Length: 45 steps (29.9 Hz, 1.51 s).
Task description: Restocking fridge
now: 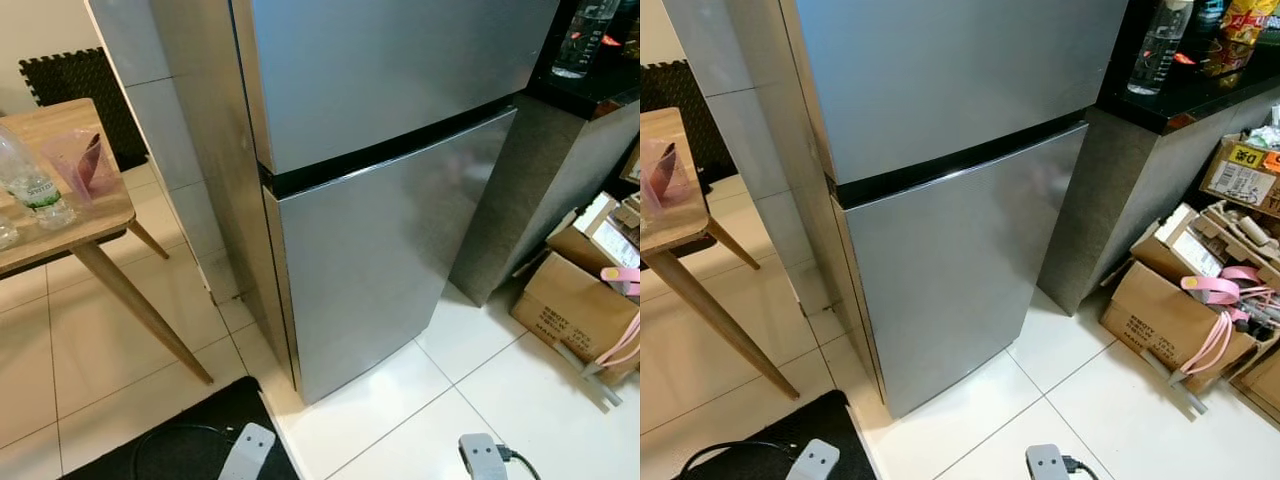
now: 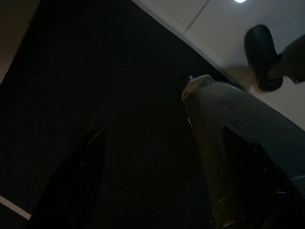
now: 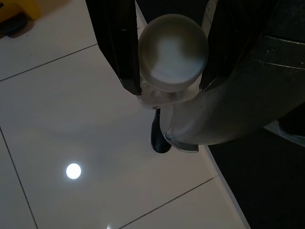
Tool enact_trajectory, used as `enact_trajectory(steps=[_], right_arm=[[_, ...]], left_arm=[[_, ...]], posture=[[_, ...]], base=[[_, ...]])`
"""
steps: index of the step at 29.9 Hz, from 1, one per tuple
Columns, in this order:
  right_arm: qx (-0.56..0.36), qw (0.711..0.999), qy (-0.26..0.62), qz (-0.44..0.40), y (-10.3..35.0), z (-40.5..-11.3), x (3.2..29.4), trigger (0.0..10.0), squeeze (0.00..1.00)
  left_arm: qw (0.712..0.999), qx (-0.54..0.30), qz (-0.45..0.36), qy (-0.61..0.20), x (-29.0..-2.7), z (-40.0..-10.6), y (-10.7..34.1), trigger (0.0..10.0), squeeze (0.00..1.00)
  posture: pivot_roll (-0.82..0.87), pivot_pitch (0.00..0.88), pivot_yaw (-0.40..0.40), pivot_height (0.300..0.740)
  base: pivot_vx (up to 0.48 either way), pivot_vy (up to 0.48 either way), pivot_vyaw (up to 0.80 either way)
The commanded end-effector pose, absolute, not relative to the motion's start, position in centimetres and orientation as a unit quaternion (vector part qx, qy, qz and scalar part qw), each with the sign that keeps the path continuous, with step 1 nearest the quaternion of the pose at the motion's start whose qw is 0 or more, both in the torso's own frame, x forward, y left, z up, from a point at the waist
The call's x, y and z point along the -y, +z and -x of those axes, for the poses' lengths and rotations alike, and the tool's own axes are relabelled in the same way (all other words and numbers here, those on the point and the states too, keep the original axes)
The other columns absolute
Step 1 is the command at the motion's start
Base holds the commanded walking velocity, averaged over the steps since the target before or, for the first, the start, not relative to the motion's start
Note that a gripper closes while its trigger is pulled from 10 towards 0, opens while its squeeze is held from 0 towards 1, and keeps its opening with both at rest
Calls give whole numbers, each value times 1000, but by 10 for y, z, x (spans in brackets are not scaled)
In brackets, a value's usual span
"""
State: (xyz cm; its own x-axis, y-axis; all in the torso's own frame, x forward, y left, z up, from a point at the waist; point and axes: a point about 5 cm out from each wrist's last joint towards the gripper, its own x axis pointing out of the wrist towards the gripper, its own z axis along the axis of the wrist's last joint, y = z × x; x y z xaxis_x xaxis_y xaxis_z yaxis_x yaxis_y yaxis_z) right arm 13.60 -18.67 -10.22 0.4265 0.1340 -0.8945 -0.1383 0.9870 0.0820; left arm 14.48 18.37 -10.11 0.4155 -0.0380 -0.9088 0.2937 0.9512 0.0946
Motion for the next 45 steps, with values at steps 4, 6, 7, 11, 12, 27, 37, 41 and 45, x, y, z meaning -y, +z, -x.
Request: enact_trajectory(steps=[4, 6, 7, 11, 12, 27, 37, 41, 45], right_arm=[[-525, 849, 64, -17, -102, -135, 188, 10000, 0], [-524, 849, 62, -19, -102, -135, 189, 10000, 0], [-523, 850, 63, -14, -101, -136, 192, 10000, 0], [-515, 855, 56, 16, -94, -149, 210, 10000, 0], [-507, 860, 50, 17, -92, -155, 210, 10000, 0], [-467, 874, 134, 16, -83, -189, 155, 10000, 0], [-480, 871, 103, -19, -89, -176, 158, 10000, 0], [-481, 872, 81, -38, -92, -169, 156, 10000, 0], [-486, 870, 69, -38, -95, -163, 159, 10000, 0]], left_arm=[[839, -526, -122, -68, -200, -147, -98, 10000, 0], [840, -525, -122, -66, -201, -148, -97, 10000, 0], [844, -520, -117, -63, -200, -151, -97, 10000, 0], [853, -508, -99, -69, -193, -161, -93, 10000, 0], [853, -507, -100, -73, -193, -163, -93, 10000, 0], [863, -488, -115, -60, -195, -177, -86, 10000, 0], [859, -493, -118, -74, -183, -172, -90, 10000, 0], [851, -505, -108, -93, -180, -164, -94, 10000, 0], [845, -515, -107, -97, -181, -155, -97, 10000, 0]], posture=[[-43, 65, -20, 740], [-43, 65, -20, 740], [-30, 71, -13, 740], [-52, 142, 10, 740], [-63, 133, 17, 740], [-45, 138, -32, 740], [-56, 98, -30, 740], [-37, 84, -46, 740], [-33, 72, -33, 740]], base=[[0, 0, 0], [0, 0, 0], [0, 0, 0], [0, 0, 0], [0, 0, 0], [0, 0, 0], [0, 0, 0], [0, 0, 0], [0, 0, 0]])
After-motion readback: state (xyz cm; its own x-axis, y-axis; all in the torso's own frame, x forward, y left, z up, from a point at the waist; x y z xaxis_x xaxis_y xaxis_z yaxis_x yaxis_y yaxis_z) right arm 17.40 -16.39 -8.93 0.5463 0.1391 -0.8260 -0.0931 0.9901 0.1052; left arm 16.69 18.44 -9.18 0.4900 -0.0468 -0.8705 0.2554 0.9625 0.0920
